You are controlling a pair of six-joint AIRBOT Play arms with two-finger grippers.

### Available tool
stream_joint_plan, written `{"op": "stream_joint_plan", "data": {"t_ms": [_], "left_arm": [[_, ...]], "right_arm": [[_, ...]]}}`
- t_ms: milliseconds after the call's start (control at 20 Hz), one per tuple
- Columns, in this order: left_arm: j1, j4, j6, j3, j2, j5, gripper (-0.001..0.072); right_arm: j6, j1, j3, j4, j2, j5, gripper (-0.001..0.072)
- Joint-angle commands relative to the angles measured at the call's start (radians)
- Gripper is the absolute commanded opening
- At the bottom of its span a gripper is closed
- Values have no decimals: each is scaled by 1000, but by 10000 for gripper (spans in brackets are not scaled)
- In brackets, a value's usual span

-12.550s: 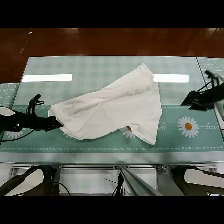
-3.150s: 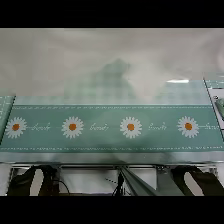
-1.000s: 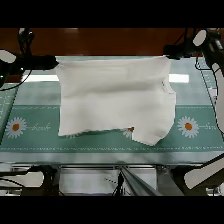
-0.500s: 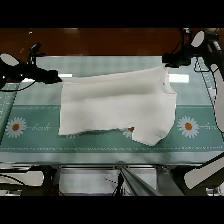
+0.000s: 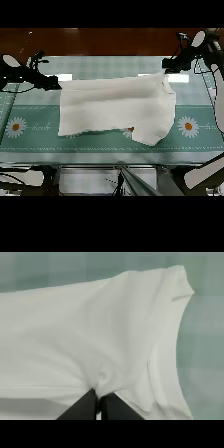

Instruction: Fold the shirts.

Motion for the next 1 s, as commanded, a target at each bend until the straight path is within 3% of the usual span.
{"op": "stream_joint_plan", "data": {"t_ms": [0, 250, 350, 550, 650, 750, 800, 850, 950], "left_arm": [[-2, 2, -21, 0, -9, -8, 26], [-2, 2, -24, 0, -10, -13, 47], [2, 2, -29, 1, -8, -32, 325], [46, 5, -39, 1, 30, -127, 341], [91, 7, -39, 0, 60, -202, 341], [144, 6, -39, -24, 89, -283, 341], [175, 6, -39, -68, 113, -304, 375], [203, 5, -39, -132, 146, -305, 465], [262, 5, -24, -307, 227, -271, 490]], "right_arm": [[4, 0, 1, 5, 1, 53, 30], [37, 0, 0, 6, -3, 86, 33], [29, 0, 0, 5, -2, 90, 235], [-69, -13, 1, -133, 38, 200, 279], [-121, -33, 1, -269, 66, 319, 386], [-110, -91, 0, -250, 88, 395, 386], [-110, -125, -16, -248, 105, 428, 386], [-110, -158, -54, -249, 134, 432, 386], [-115, -219, -164, -235, 205, 394, 419]]}}
